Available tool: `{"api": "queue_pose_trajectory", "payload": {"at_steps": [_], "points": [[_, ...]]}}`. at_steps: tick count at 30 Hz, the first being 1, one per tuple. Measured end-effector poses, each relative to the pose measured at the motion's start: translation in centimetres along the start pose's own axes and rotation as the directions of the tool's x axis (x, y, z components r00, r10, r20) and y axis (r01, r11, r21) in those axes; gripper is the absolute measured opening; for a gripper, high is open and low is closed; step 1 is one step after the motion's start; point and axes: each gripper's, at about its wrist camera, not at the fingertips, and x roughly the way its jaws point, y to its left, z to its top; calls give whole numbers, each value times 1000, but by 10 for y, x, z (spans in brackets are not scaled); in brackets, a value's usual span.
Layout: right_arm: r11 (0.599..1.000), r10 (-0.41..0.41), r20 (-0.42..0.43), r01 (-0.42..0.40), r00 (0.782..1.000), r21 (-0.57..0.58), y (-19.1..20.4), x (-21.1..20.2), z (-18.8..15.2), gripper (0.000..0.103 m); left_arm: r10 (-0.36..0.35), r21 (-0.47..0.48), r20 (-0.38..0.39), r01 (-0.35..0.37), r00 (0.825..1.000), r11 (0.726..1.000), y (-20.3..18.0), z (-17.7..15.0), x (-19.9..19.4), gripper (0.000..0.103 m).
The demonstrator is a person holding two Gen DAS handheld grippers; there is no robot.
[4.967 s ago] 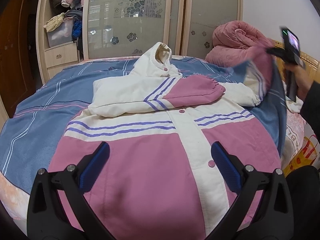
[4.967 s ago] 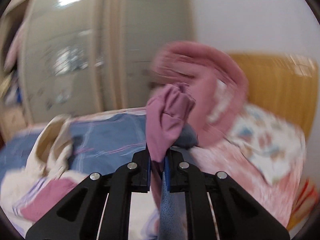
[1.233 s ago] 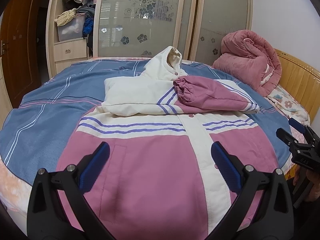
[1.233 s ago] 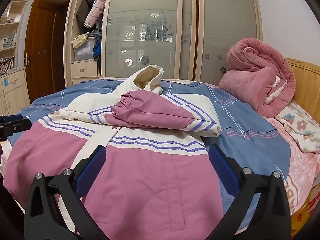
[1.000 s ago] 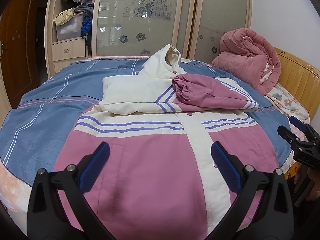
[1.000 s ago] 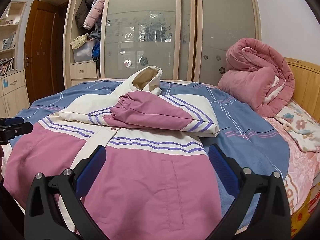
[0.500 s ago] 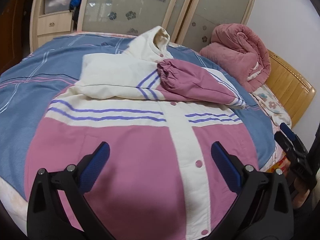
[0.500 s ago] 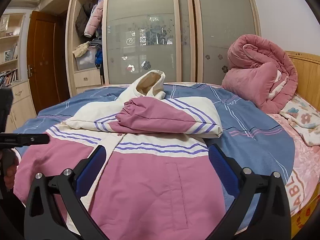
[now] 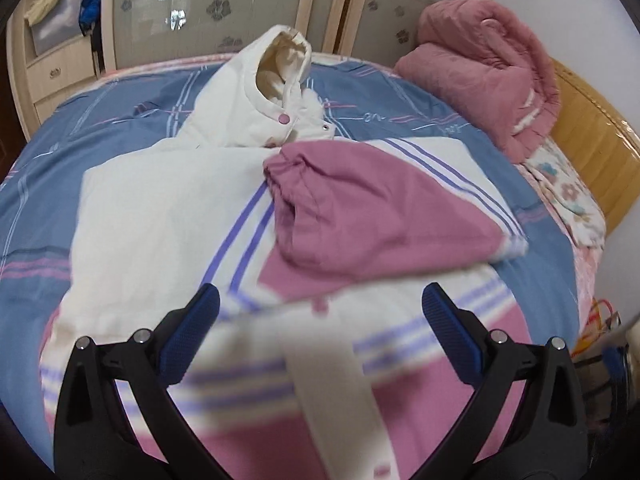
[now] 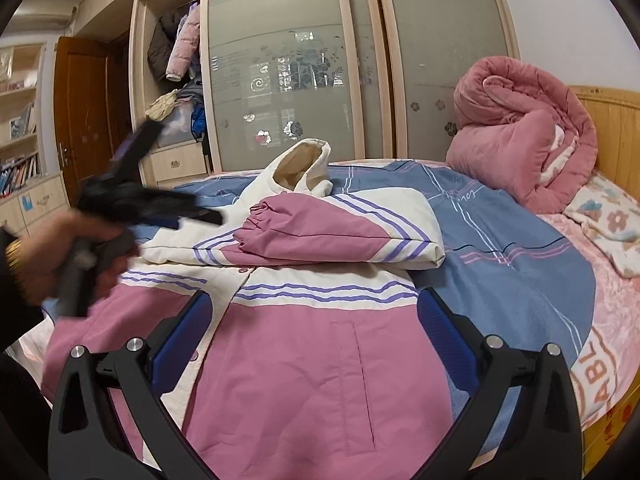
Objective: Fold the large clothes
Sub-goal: 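Move the left tool toward the folded pink sleeve on the chest, then grasp the folded sleeve and jacket side with the left tool, fold inward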
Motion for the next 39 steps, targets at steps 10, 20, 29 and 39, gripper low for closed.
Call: {"api": "queue_pose_trajectory", "payload": {"at_steps": [10, 20, 29, 39], "points": [[999, 33, 1, -33, 999, 23, -3, -3, 2, 102, 23, -120, -173, -45, 985, 992, 20, 44, 102, 83], [998, 20, -15, -19, 1000, 62, -16, 1, 1, 102, 56, -78, -21, -57, 998, 995, 17, 56, 53, 19], [999, 25, -35, -23, 999, 30, -8, 6, -1, 102, 300, 78, 147, -314, 942, 946, 63, 52, -37, 19], [1000, 22, -95, -22, 995, -4, 0, 21, -3, 102, 339, 86, -2, -338, 941, 937, 139, -2, 16, 38]]}}
